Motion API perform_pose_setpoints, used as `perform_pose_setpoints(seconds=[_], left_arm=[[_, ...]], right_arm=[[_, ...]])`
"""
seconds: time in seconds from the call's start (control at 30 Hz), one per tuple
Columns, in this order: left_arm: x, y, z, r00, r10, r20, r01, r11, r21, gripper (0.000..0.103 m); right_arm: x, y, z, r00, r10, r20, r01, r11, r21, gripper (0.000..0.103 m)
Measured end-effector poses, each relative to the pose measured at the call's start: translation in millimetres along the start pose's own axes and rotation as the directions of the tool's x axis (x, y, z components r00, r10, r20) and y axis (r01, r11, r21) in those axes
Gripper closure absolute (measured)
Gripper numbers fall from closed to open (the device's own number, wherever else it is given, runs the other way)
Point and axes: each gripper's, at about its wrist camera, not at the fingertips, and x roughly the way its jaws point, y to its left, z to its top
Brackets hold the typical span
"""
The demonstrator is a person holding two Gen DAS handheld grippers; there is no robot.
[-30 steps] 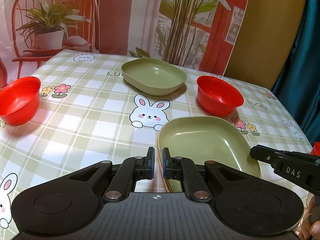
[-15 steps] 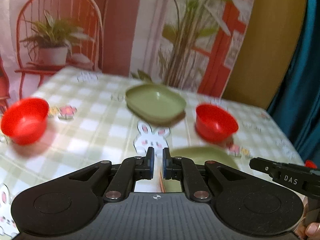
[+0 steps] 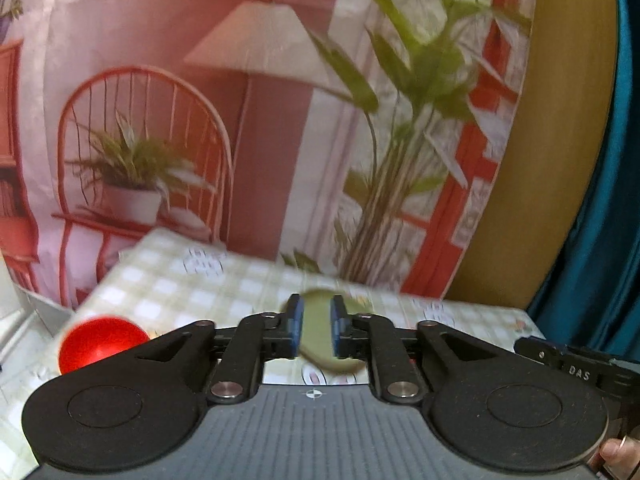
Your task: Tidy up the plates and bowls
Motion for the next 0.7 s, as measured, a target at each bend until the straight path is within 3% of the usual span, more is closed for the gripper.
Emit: perform_pose_setpoints(seconds=[0.13,0.53,0.7], left_arm=[[7,7,12,0.999,0.014,0.042,-0.015,1.0,0.023,0.069],[82,33,15,0.998,0.013,-0.066,-0.012,1.0,0.019,0.068],[130,30,5,0.99,0.035,-0.135,-0.033,0.999,0.02,0.067]], right_arm=[[9,2,12,1.0,0.018,0.013,-0.018,1.0,-0.016,0.084],[74,15,27,0.984,0.146,-0.105,-0.146,0.989,0.009,0.081],[122,11,28,0.976,0.131,-0.175,-0.137,0.99,-0.021,0.08]])
